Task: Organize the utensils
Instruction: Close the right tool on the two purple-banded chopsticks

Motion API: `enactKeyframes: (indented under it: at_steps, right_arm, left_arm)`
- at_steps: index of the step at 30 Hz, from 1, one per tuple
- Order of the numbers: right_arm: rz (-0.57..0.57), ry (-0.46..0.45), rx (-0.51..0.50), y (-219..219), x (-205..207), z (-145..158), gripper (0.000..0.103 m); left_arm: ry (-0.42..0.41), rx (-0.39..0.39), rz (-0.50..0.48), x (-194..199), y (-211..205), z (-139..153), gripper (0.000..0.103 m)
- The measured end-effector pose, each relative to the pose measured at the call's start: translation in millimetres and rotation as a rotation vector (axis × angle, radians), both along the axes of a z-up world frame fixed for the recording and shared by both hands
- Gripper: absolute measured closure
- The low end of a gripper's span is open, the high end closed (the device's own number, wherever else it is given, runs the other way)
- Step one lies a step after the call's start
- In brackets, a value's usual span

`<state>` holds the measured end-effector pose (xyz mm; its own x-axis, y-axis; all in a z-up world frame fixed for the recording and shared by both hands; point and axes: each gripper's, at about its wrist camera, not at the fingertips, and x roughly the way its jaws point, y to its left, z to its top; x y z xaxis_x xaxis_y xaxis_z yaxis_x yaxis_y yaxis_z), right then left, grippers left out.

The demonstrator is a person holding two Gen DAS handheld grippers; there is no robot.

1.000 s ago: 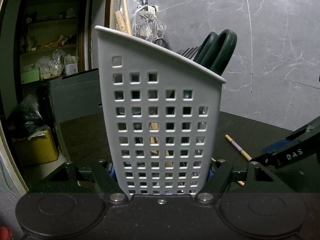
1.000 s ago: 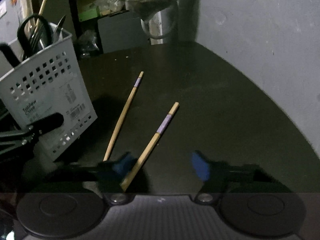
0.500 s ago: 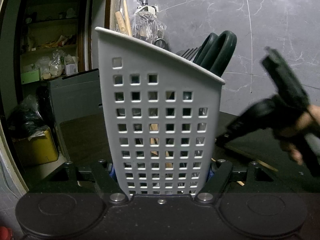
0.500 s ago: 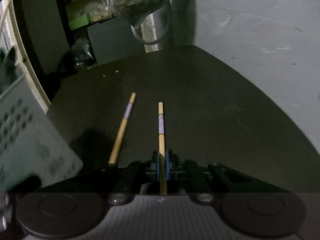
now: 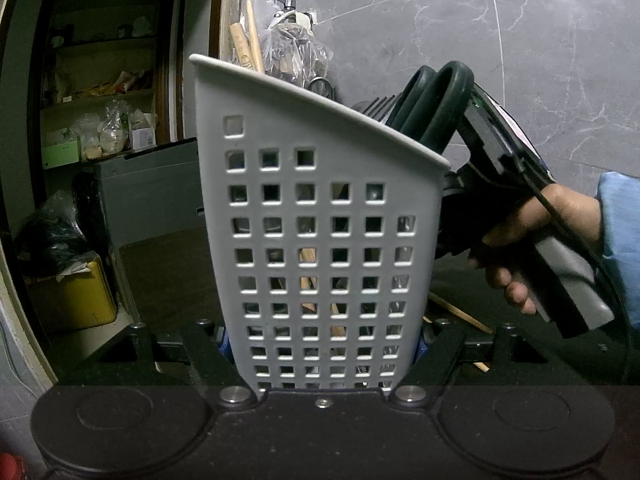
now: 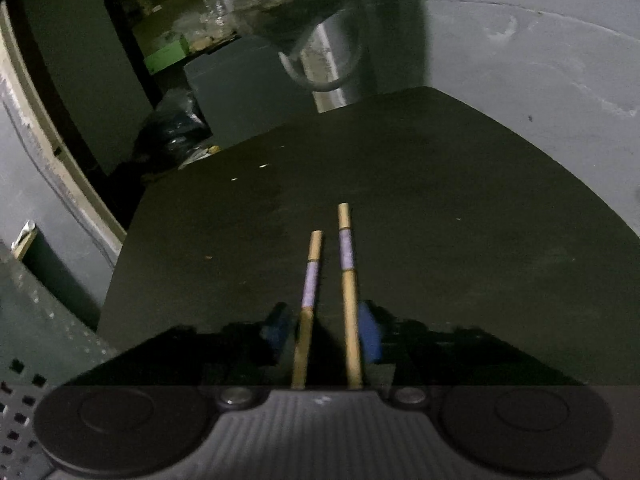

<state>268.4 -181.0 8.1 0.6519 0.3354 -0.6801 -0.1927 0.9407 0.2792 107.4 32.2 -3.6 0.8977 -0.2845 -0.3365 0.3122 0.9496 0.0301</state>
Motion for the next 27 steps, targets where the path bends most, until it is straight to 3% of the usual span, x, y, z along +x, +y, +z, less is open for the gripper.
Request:
enactKeyframes:
  at_steps: [5, 7, 9, 12, 21, 27]
  right_arm:
    - [0.038, -0.047, -0.176, 19, -13, 0, 0.059]
    - [0.046, -0.058, -0.213, 22, -17, 0, 0.067]
    - [0.058, -0.070, -0.232, 20, -25, 0, 0.081]
    - [0.078, -0.070, -0.245, 18, -33, 1, 0.088]
    - [0.156, -0.019, -0.277, 0, -75, 6, 0.088]
    - [0.169, 0.001, -0.272, -2, -72, 9, 0.086]
  left_arm:
    - [0.000, 0.000, 0.001, 0, 0, 1, 0.027]
    - [0.000, 0.000, 0.000, 0, 0, 1, 0.027]
    - [0.000, 0.001, 0.000, 0, 0, 1, 0.027]
    - [0.000, 0.000, 0.001, 0, 0, 1, 0.027]
    - [-0.001, -0.003, 0.001, -1, -1, 1, 0.027]
    - [0.000, -0.002, 0.001, -1, -1, 1, 0.027]
